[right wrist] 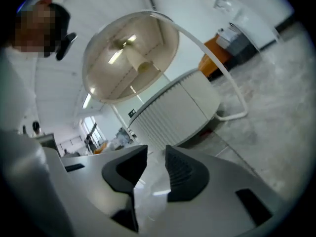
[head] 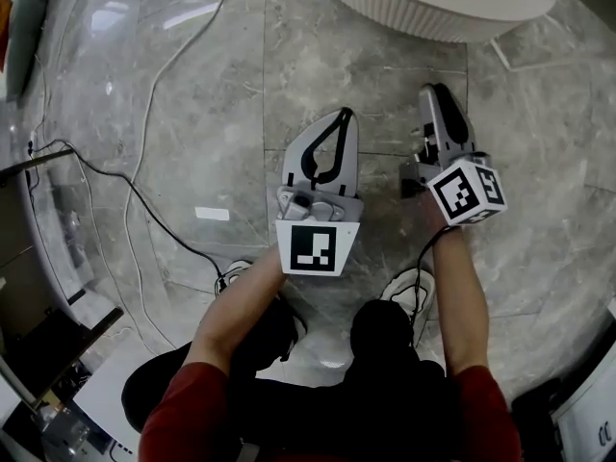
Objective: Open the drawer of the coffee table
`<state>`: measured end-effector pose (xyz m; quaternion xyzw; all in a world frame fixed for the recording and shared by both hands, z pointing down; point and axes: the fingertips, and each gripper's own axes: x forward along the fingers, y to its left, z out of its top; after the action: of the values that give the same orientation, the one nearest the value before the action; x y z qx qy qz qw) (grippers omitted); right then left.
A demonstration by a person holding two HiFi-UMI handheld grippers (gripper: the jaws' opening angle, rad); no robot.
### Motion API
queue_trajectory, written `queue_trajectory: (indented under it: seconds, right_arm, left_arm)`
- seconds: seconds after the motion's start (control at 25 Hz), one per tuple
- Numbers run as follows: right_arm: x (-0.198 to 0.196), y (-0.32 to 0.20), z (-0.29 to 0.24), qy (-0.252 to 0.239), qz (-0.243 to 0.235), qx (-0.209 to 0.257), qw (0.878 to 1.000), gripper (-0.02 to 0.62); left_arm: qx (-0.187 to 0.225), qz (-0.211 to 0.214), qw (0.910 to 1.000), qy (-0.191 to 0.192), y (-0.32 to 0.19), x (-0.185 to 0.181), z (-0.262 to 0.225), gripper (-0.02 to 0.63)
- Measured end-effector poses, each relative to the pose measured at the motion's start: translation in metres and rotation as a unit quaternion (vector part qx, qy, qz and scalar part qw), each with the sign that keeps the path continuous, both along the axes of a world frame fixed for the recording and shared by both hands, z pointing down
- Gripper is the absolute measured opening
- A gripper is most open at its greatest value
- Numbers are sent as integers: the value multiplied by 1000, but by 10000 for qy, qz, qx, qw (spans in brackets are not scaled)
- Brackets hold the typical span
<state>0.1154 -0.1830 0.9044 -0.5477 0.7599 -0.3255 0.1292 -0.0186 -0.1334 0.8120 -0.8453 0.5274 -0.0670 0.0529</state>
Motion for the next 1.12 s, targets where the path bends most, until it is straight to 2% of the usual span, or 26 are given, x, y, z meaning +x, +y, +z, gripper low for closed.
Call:
queue_trajectory:
  seconds: [0.08,0.16,0.32,0.44,0.56,0.64,0.84,1.12]
  right_arm:
    - [-6,-19,-4,-986,-77,195,9949,134]
    - [-13,-39,-11,-1697,-312,544,9835,181]
    - [-8,-62,4,-2332,-242,693,9697,263]
    - [-8,-74,16,-2738,-69,730,9590,289]
    - [-11,-86,17,-2933,-40,841,9523,299]
    - [-14,-94,16,-2935,-97,899,9517,302]
    - [-12,-100,17,-3039,-96,950,9479,302]
    - [-8,-98,27,-3327,9,729,9402,301]
  left_arm:
    - [-96,0,9999,-58,0,-3,1,14]
    - [-122,-51,9999,-74,-1,-8,-2,14]
    - [-95,-123,9998,-115,-7,-16,-6,14]
    - [-182,-204,9995,-146,-10,-22,-6,14]
    - [-330,-335,9989,-48,-12,-29,-8,14]
    - [-287,-384,9988,47,-14,-31,-12,14]
    - [-329,-398,9987,-26,-13,-33,-8,14]
    - [-282,-456,9986,8,-13,-35,-6,14]
